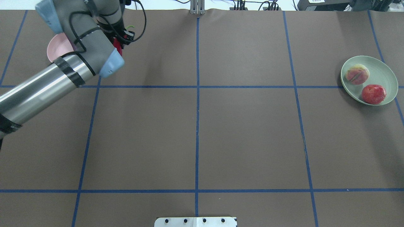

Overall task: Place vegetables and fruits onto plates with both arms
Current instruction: 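Carry the chili pepper to the pink plate and release it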

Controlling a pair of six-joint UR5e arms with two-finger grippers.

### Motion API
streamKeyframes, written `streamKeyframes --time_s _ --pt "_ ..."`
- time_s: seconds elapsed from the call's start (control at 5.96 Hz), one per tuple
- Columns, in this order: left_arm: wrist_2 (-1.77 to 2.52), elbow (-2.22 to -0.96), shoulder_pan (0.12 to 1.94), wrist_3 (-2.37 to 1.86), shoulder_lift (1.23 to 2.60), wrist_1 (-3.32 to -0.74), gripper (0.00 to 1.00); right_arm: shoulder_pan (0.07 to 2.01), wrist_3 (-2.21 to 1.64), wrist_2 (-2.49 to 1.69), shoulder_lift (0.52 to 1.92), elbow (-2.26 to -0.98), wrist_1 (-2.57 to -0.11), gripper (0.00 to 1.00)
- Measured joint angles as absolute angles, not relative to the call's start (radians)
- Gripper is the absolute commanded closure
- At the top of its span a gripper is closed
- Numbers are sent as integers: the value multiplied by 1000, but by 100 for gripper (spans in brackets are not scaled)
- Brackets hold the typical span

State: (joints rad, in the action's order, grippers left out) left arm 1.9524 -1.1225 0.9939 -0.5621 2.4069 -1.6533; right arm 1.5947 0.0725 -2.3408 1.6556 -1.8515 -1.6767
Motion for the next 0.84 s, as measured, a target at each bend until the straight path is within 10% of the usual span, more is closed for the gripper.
streamKeyframes --time_s 0.67,0.84 --pt "1980 -877 1167 -496 2354 -1872 48 1590 72 -2340 1655 -1852 -1677 0" --pt "2019 -874 1169 -573 2314 -1942 0 1589 72 -2340 1655 -1852 -1677 0"
